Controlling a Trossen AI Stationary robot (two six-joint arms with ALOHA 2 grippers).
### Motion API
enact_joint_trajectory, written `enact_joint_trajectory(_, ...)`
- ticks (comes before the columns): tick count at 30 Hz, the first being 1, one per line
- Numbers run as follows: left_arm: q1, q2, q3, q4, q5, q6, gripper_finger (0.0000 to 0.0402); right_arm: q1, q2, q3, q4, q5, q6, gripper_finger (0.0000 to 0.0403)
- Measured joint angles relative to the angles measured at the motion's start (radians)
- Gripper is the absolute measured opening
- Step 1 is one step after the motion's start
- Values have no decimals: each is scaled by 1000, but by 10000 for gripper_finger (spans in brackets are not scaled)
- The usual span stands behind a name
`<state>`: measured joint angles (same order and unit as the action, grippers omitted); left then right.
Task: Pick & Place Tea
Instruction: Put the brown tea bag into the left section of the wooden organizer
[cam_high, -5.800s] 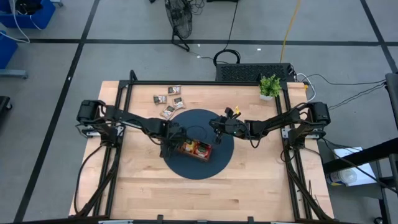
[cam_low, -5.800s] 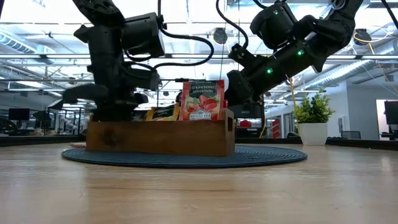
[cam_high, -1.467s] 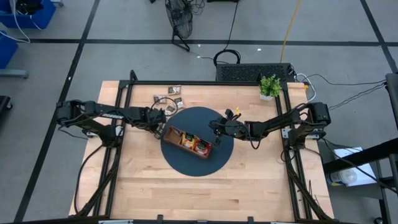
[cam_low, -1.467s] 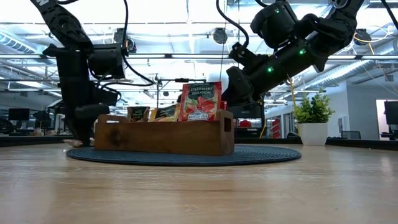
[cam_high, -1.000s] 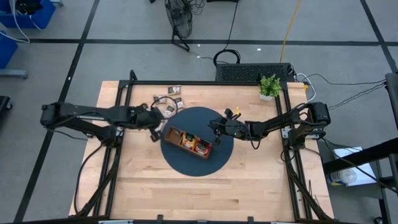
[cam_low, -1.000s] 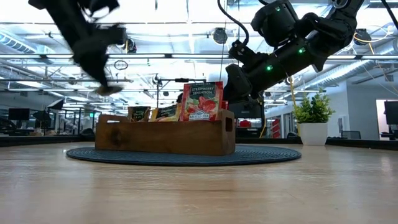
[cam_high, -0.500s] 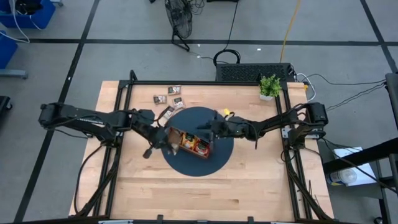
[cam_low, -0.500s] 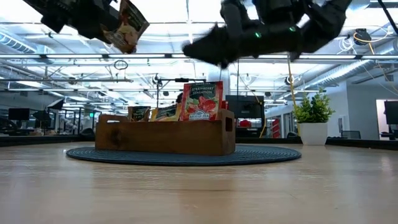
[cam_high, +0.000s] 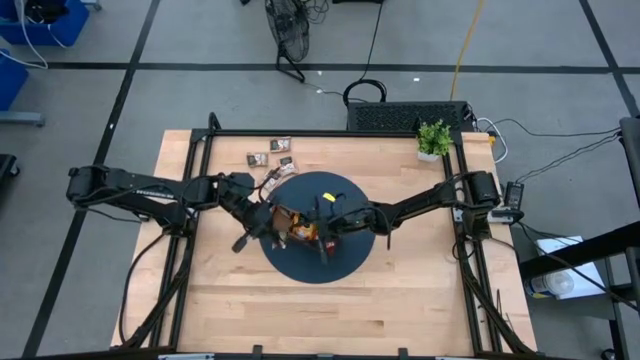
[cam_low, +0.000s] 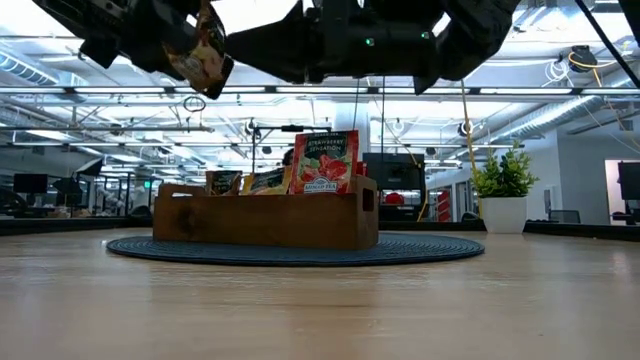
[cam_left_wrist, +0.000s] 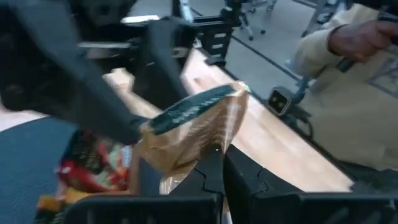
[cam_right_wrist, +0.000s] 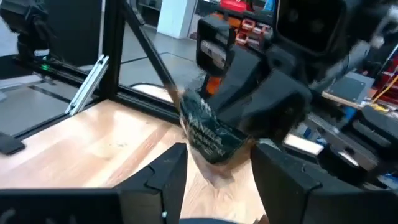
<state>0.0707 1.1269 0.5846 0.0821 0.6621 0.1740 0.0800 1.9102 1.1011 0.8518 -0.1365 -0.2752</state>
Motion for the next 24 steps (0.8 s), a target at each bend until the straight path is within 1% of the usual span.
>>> enact_joint_trajectory(6, -38, -1, 1, 4, 8, -4, 6, -6, -2, 2, -6, -3, 0, 159)
enact_joint_trajectory(13, -66, -1, 1, 4, 11, 2, 7, -6, -2, 2, -11, -4, 1, 161)
enact_joint_trajectory(18, -58, -1, 2, 5, 10, 5, 5, -6, -2, 2, 51, -154, 54, 155)
enact_joint_trajectory(21, -58, -1, 2, 9, 8, 5, 8, -2, -3, 2, 57, -154, 64, 148)
enact_joint_trajectory(24, -58, -1, 2, 12, 8, 1, 4, -3, -2, 2, 43, -156, 78, 141)
